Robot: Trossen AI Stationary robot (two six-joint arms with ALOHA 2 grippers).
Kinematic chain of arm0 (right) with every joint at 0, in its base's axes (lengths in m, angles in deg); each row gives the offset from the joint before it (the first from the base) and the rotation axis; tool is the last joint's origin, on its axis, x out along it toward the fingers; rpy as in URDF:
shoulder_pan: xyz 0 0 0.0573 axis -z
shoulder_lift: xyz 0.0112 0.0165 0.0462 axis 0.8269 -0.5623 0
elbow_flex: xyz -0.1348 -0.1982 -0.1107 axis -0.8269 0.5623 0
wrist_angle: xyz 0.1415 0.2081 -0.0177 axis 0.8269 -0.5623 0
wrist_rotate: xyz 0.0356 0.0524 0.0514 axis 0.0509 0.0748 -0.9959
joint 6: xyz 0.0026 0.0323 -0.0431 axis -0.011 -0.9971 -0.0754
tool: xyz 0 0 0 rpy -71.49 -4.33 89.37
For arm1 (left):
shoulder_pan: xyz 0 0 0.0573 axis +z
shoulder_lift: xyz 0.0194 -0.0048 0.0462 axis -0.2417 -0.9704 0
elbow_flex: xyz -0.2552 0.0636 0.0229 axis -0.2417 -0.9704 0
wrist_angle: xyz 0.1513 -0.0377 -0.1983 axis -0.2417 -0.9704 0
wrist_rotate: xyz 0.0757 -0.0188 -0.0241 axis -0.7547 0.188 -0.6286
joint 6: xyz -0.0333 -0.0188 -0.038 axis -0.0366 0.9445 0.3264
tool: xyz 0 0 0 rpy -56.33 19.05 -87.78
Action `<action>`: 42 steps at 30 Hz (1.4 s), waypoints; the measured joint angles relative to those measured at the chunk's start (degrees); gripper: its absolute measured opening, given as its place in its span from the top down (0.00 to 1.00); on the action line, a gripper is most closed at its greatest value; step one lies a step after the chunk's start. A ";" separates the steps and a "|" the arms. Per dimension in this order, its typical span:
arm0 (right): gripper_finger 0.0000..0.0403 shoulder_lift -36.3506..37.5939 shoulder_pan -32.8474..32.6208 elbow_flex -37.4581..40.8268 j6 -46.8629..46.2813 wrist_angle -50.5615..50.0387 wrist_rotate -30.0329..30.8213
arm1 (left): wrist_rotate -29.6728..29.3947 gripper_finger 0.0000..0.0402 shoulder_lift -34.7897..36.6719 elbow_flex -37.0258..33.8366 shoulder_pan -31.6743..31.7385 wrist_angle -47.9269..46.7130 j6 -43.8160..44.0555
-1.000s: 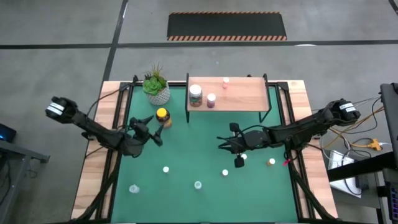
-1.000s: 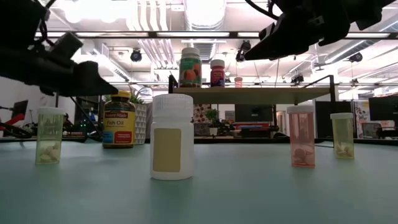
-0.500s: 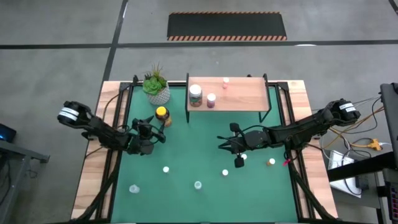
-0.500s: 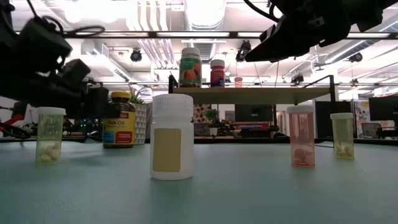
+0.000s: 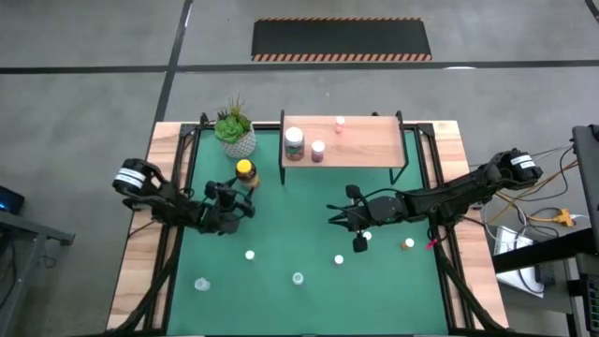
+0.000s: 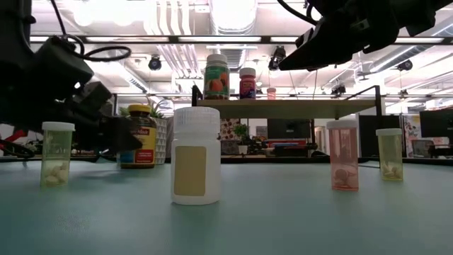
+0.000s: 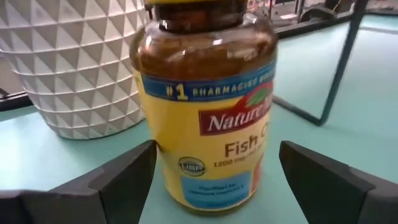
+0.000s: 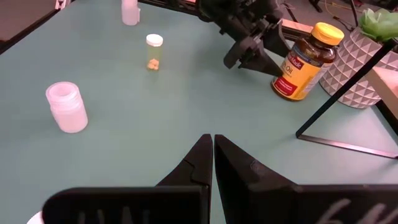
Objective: Pick and place medicine bottles onto shelf by color
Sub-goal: Put the large yellow medicine bottle on the shelf
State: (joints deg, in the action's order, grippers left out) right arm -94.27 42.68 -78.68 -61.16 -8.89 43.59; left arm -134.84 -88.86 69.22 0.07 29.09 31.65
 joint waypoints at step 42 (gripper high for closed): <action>0.97 -0.07 -0.05 0.00 -12.13 7.20 0.45 | 7.56 0.39 8.51 6.22 -10.93 9.87 -31.43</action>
State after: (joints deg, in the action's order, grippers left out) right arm -94.34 42.64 -78.68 -73.29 -1.68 44.04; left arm -127.28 -80.35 75.44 -10.86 38.96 0.22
